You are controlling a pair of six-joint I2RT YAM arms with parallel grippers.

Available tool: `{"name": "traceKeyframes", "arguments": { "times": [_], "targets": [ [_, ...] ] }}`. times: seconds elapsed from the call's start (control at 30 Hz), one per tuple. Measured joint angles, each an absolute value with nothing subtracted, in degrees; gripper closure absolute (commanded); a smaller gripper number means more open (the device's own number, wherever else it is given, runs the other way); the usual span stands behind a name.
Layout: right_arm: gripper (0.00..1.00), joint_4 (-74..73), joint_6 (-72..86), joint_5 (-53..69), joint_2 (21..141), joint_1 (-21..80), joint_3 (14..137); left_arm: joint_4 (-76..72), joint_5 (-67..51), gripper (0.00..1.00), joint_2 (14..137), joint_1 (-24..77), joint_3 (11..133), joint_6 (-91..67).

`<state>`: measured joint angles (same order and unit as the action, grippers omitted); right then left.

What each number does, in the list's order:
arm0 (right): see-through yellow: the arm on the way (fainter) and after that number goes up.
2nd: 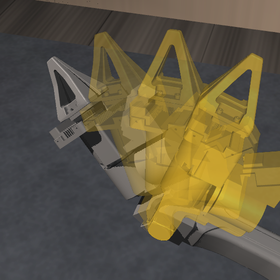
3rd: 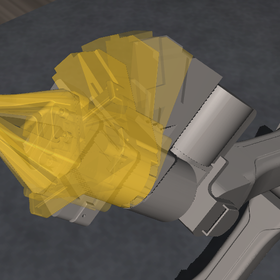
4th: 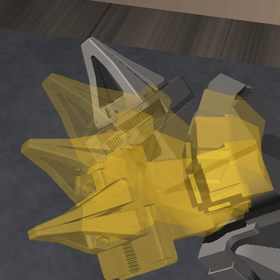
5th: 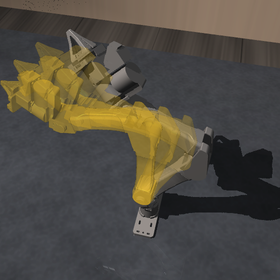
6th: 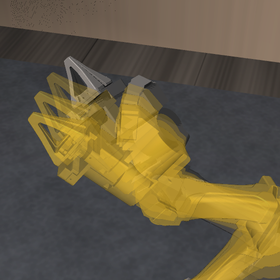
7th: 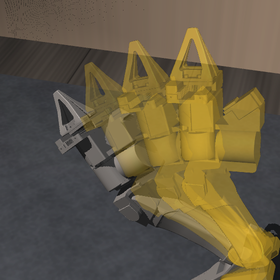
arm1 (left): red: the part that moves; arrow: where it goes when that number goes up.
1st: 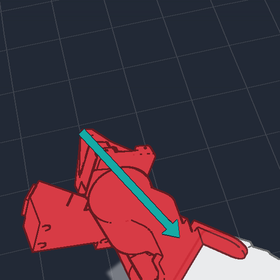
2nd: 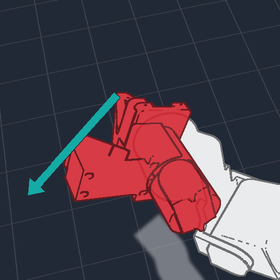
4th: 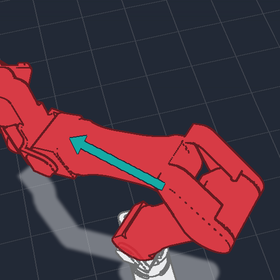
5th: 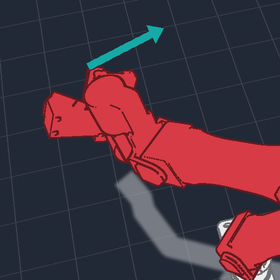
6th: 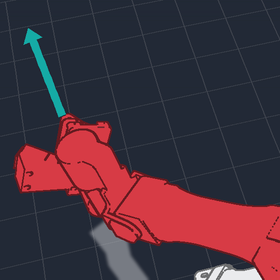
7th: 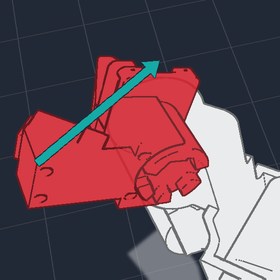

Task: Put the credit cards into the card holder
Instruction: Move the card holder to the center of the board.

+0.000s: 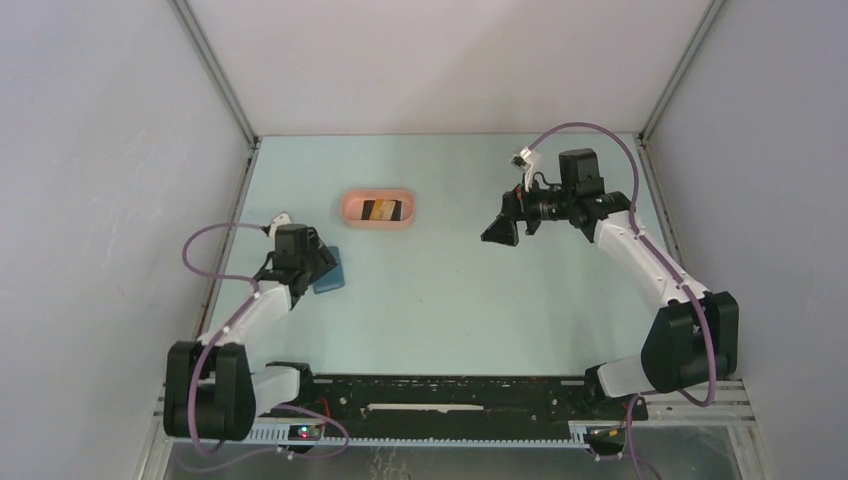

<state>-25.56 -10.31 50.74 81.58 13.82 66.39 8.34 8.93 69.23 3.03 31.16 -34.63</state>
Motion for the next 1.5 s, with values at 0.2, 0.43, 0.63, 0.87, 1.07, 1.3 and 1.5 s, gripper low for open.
{"name": "traceKeyframes", "arguments": {
  "times": [0.2,0.43,0.63,0.87,1.07,1.3,1.5],
  "targets": [
    [0.0,-25.76,-10.85,51.51,81.93,14.76,66.39,10.92,12.23,0.33,58.15,2.9,29.17,-36.36],
    [0.0,-26.61,-11.49,51.81,82.21,14.96,66.39,10.33,12.88,0.48,63.31,2.81,26.61,-38.7],
    [0.0,-27.46,-11.7,52.64,82.21,14.94,66.39,5.98,11.18,0.55,67.77,1.17,25.06,-40.73],
    [0.0,-27.68,-11.75,53.04,82.21,14.7,66.39,3.44,8.75,0.89,69.12,0.51,25.06,-41.01],
    [0.0,-28.01,-12.34,53.15,82.21,14.59,66.39,1.32,3.77,1.0,68.34,0.27,24.95,-39.99],
    [0.01,-29.34,-14.74,53.84,82.26,14.66,66.39,-0.58,-0.25,1.0,64.49,12.93,22.94,-40.56],
    [0.15,-31.4,-16.6,57.01,84.82,14.76,66.41,-8.71,-1.1,1.0,66.06,33.69,20.93,-44.42]
  ]
}}
